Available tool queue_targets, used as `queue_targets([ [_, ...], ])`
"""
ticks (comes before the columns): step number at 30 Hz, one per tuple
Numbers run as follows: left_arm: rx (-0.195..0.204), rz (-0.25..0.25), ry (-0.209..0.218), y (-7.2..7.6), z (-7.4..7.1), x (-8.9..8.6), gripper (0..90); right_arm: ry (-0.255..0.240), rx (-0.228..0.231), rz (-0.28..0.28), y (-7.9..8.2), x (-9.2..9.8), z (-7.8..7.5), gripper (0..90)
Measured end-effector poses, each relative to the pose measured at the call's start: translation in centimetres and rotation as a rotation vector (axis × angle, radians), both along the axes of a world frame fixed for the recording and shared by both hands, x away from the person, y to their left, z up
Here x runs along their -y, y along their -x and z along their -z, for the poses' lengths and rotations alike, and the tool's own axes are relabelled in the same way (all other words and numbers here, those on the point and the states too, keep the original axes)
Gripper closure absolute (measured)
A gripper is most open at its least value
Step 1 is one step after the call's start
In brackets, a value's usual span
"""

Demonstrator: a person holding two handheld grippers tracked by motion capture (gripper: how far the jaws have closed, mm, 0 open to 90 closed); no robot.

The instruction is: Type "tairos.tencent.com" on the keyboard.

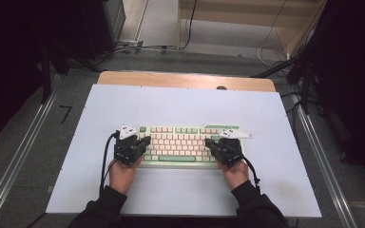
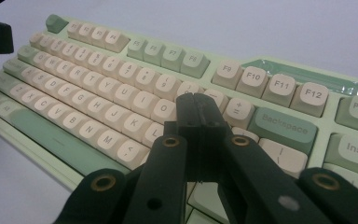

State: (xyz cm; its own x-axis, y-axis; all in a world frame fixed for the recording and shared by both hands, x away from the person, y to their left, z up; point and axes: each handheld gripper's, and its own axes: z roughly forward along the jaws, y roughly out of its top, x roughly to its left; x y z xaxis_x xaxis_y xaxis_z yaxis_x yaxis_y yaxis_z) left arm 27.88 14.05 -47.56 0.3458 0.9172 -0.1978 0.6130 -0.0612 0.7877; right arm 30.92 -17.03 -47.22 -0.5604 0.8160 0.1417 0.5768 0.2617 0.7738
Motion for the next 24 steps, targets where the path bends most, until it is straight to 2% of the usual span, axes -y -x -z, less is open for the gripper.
queue_targets([
  [10,-0.029,0.004,-0.024,0.0,1.1,0.8,90.0,0.0,0.001,-0.002,0.1,0.0,0.0,87.8],
  [24,-0.036,-0.009,-0.039,0.1,1.2,0.8,90.0,-0.001,0.001,-0.001,0.1,0.0,-0.1,87.8],
])
